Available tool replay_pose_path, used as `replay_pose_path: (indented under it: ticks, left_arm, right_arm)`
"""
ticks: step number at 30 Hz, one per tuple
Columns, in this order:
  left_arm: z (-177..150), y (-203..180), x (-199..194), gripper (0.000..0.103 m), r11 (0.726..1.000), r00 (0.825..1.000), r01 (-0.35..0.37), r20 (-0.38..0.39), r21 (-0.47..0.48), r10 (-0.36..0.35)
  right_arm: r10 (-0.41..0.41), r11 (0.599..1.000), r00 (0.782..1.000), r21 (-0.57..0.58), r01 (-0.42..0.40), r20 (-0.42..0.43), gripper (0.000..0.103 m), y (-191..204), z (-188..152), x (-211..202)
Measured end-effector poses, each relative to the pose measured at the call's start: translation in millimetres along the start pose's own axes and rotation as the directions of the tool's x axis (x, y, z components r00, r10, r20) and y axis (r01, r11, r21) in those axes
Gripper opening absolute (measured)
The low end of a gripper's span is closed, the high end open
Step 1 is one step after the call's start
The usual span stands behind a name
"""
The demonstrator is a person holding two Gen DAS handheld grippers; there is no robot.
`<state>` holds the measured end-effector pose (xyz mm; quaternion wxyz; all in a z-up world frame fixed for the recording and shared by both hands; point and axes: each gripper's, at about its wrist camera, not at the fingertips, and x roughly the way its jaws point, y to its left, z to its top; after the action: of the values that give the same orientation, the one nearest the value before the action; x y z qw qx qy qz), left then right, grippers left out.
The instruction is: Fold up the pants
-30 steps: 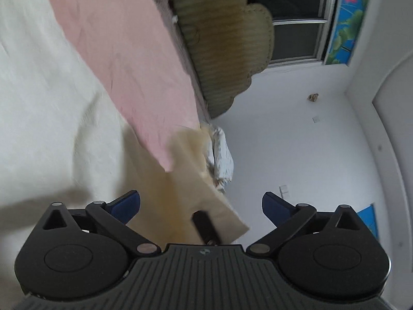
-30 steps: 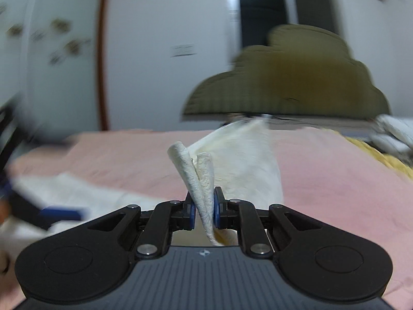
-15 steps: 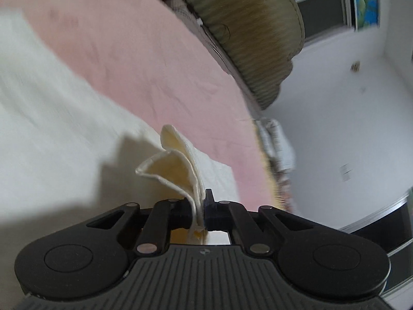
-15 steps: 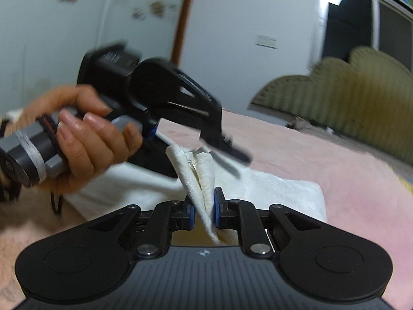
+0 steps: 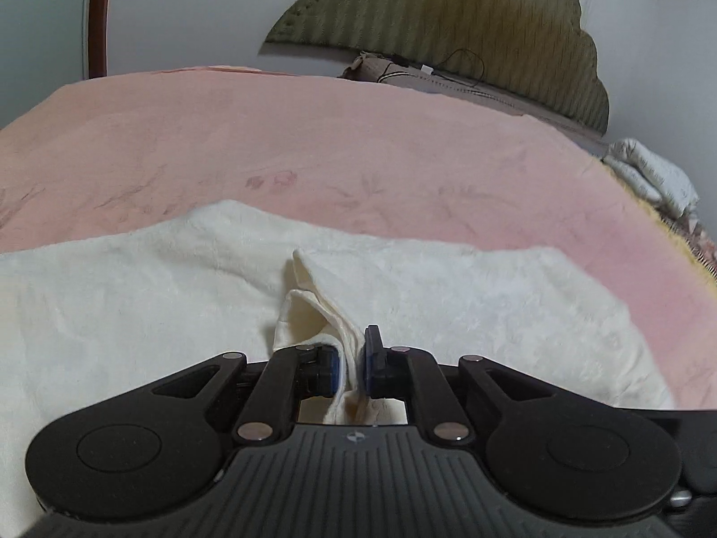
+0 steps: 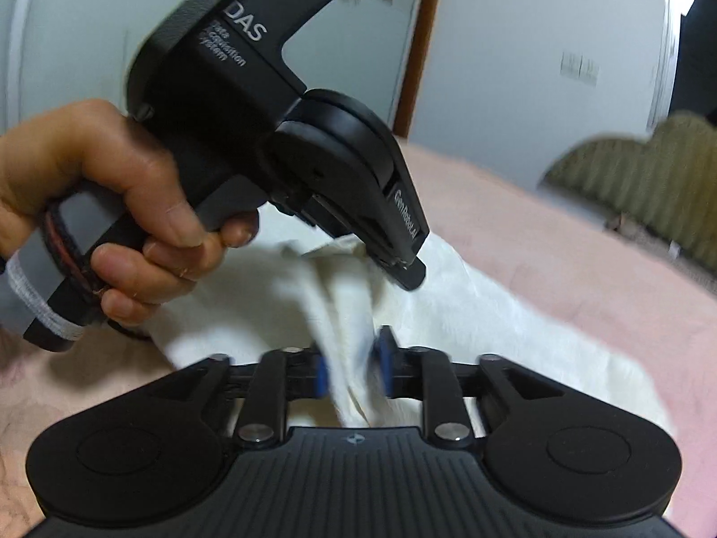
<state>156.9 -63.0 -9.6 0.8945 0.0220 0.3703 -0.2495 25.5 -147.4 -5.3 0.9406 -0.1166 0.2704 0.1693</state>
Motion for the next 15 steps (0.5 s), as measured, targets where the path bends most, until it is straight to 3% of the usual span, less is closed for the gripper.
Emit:
replay_pose_path:
  ticks: [4,7,8,10,11,13,14,15]
  left_arm:
    - [-3.9,2.1,-1.1,0.024,1.000,1.000,-0.021,0.022,0.007,0.021]
    - [-8.3,5.6,-3.2,0.025,1.000,0.999,-0.012,0.030,-0.019,0.013]
    - [-9.4,5.2,-4.2,0.025,1.000,0.999,-0.017,0.033,-0.016,0.018]
    - [-10.8,1.6,-5.9,0.025,0.999,0.998,-0.038,0.044,0.007,0.037]
    - [-12.2,0.3,-7.9,0.025,0.999,0.998,-0.048,0.047,0.020,0.047]
    - [-12.7,-0.8,-11.7,0.031,0.997,0.996,-0.071,0.053,0.028,0.070]
    - [-13.0,0.5,-14.9,0.034,0.996,0.994,-0.089,0.059,0.019,0.088]
    - [-12.6,2.3,-17.9,0.045,0.994,0.992,-0.106,0.066,0.005,0.106]
  right_arm:
    - [0.084,0.994,0.996,0.064,-0.086,0.030,0.029,-20.6,-4.2,-33.8]
    - [0.026,0.975,0.996,0.219,-0.045,0.085,0.029,-53.5,-11.8,-58.5]
    - [-0.020,0.959,0.997,0.283,-0.002,0.078,0.029,-69.5,-15.9,-60.2]
    - [-0.103,0.909,0.994,0.404,0.104,-0.024,0.029,-95.2,-28.0,-56.1]
    - [-0.093,0.887,0.992,0.445,0.123,-0.087,0.029,-104.5,-36.8,-52.0]
    - [-0.033,0.890,0.991,0.447,0.090,-0.133,0.029,-104.9,-49.2,-50.4]
    - [-0.060,0.898,0.991,0.428,0.106,-0.121,0.029,-95.5,-49.9,-57.1]
    - [-0.084,0.905,0.990,0.408,0.123,-0.113,0.029,-85.3,-49.2,-62.8]
